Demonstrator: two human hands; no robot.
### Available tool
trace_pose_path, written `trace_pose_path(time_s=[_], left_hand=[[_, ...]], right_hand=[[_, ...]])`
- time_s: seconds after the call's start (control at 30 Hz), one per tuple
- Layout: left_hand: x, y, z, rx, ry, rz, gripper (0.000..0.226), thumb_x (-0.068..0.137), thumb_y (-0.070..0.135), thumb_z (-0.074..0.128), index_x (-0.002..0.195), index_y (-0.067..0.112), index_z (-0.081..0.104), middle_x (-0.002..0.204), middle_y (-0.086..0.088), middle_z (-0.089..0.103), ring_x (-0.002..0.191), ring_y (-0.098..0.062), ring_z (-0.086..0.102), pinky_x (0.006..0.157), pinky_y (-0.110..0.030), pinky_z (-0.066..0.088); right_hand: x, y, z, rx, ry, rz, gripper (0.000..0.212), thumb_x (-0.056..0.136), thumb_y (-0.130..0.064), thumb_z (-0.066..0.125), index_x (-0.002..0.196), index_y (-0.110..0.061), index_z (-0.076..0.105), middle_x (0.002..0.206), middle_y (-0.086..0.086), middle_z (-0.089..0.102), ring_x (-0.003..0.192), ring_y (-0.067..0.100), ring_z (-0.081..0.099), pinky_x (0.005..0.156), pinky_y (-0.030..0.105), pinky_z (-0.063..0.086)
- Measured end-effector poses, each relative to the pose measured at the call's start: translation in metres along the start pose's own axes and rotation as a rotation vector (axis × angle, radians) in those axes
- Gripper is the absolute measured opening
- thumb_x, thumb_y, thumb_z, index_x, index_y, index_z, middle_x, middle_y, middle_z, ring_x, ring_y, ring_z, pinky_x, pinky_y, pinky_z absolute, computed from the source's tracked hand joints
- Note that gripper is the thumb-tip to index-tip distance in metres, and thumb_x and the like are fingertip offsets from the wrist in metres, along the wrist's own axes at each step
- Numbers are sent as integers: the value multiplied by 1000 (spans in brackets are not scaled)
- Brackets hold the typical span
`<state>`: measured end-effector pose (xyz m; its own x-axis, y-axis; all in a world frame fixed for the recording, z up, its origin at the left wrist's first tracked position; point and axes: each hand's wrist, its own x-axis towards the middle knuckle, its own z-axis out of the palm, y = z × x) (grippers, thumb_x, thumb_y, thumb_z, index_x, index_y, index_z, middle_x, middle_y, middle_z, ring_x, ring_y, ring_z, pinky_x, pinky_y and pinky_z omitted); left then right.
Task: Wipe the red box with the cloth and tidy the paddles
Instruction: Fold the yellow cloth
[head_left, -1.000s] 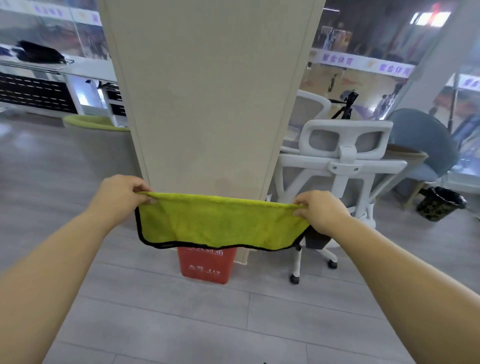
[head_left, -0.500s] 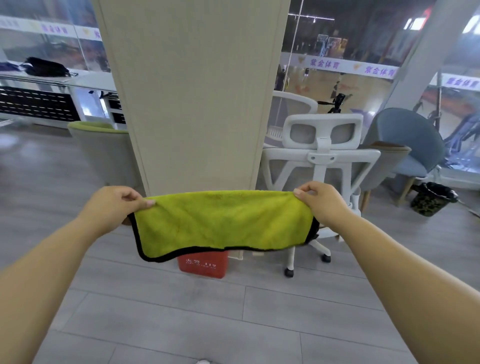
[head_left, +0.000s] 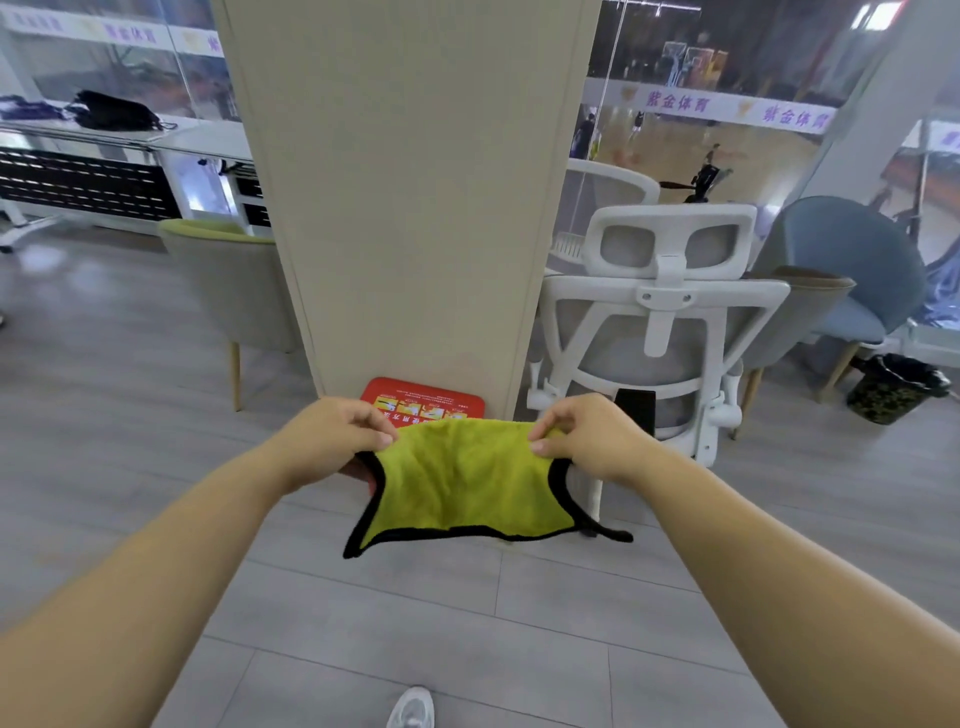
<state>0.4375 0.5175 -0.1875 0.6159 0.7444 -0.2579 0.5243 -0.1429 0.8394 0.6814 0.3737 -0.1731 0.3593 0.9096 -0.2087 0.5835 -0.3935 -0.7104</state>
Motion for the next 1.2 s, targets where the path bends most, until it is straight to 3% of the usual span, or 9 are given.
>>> trace_pose_path(time_s=[0.07, 0.2, 0.43, 0.53, 0.73, 0.83, 0.93, 1.03, 1.2], left_hand=[[1, 10, 11, -79, -75, -20, 24, 84, -5, 50, 83, 7, 71, 77, -18, 57, 73, -28, 60, 80, -44, 58], [-1, 29, 29, -94, -207, 98, 24, 87, -8, 52, 89, 8, 70, 71, -5, 69, 69, -16, 68, 70, -26, 58], [4, 45, 46, 68, -111, 201, 12, 87, 9, 64, 81, 20, 67, 62, 6, 71, 60, -7, 68, 63, -22, 55], [3, 46, 49, 127, -100, 257, 7, 87, 20, 65, 82, 24, 67, 65, 6, 69, 55, -3, 58, 58, -20, 49], [13, 20, 47, 268, -165, 272, 8, 84, 38, 66, 91, 39, 61, 99, -2, 45, 89, -15, 50, 78, -25, 44], [17, 3, 48, 421, -190, 230, 25, 69, 57, 67, 86, 50, 51, 104, 3, 37, 100, -17, 41, 84, -26, 38], [17, -6, 48, 552, -165, 237, 35, 49, 77, 47, 75, 53, 47, 104, 6, 36, 103, -18, 35, 96, -34, 37], [17, -9, 52, 602, -136, 237, 34, 53, 79, 45, 77, 56, 49, 109, 7, 32, 107, -19, 30, 100, -35, 33], [27, 7, 42, 641, 21, 388, 52, 73, 63, 57, 90, 16, 72, 109, 10, 52, 106, -15, 46, 96, -23, 31]], right_hand=[[0, -9, 7, -27, -34, -34, 12, 83, -12, 71, 94, -12, 73, 83, -2, 66, 81, 12, 60, 67, 9, 44], [-2, -29, 17, -81, -110, -103, 14, 83, -16, 70, 95, -16, 75, 80, -8, 66, 73, 5, 59, 59, 6, 40], [-9, -42, 19, -55, -215, -186, 33, 77, -33, 75, 91, -4, 70, 69, 7, 47, 63, 15, 41, 62, 28, 33], [-11, -39, 19, -102, -105, -181, 22, 81, -32, 72, 88, -11, 71, 78, 10, 62, 68, 14, 50, 63, 30, 43], [-22, -35, 13, -123, -16, -202, 2, 87, -17, 59, 88, -16, 61, 70, -5, 52, 59, 7, 43, 54, 21, 36], [-28, -30, 6, -40, 34, -207, 8, 84, -11, 57, 79, -17, 58, 64, -4, 48, 50, 5, 38, 48, 17, 33], [-32, -26, -5, 47, 125, -237, 11, 81, -6, 56, 73, -13, 57, 66, -6, 50, 55, 7, 41, 56, 23, 37], [-36, -23, -16, 125, 179, -257, 21, 79, -2, 55, 66, -18, 54, 60, -13, 48, 59, 9, 41, 57, 24, 36], [-37, -5, -27, -9, 238, -106, 14, 81, -10, 56, 68, -16, 54, 61, -5, 52, 51, 10, 41, 50, 22, 35]])
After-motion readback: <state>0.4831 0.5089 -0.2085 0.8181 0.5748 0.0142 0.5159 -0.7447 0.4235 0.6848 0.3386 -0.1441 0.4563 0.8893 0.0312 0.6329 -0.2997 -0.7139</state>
